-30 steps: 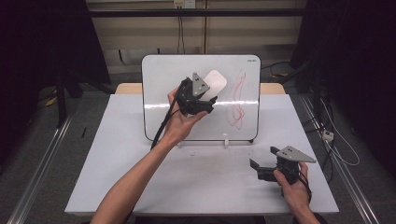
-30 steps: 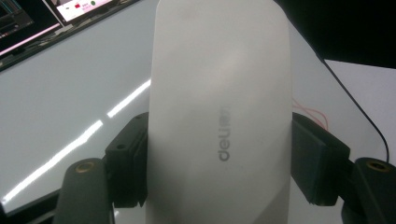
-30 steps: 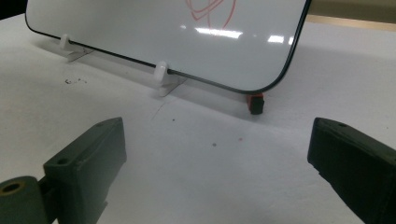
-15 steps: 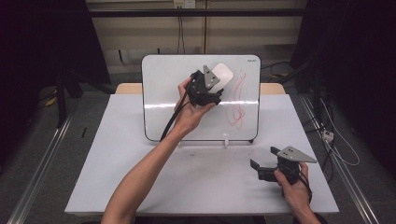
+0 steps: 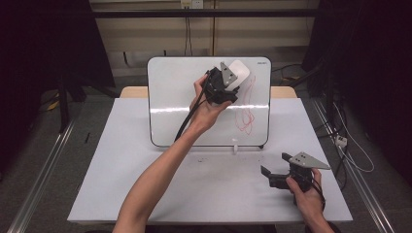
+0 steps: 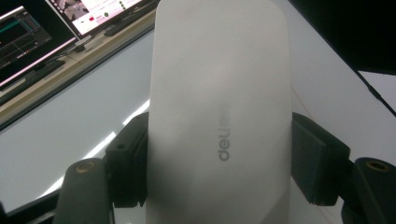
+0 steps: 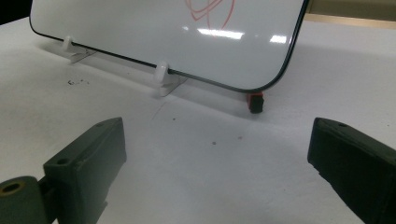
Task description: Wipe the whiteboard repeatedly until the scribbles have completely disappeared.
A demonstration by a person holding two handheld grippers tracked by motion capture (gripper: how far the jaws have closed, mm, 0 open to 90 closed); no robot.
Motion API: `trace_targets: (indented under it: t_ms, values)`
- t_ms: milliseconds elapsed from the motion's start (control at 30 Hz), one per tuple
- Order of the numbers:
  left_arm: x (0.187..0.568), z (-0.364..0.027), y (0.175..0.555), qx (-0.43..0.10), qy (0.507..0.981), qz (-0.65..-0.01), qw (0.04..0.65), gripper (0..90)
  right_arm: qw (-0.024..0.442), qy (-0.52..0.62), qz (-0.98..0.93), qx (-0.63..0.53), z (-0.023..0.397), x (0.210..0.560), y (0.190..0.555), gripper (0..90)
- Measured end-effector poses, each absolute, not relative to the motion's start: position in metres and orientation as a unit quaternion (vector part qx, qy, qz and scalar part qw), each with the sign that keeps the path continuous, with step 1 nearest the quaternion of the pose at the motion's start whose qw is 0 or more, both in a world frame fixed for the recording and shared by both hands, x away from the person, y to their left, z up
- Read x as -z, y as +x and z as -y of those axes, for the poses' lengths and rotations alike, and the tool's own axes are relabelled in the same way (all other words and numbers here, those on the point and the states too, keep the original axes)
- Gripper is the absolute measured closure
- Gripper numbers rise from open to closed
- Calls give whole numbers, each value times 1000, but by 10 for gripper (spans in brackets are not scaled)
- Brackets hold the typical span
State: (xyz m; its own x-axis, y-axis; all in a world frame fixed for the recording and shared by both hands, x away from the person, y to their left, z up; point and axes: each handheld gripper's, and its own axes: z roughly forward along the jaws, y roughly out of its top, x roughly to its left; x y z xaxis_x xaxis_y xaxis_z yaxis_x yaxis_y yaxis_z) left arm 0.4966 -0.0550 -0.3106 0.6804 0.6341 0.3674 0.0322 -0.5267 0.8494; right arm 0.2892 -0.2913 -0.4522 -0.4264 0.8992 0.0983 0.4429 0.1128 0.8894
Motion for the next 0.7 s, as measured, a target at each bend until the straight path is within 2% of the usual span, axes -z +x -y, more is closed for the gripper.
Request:
trace_targets:
  t_ms: [700]
  values:
    - [325, 69, 505, -388, 807, -200, 399, 307, 242, 478, -706, -463, 291, 453, 289, 42]
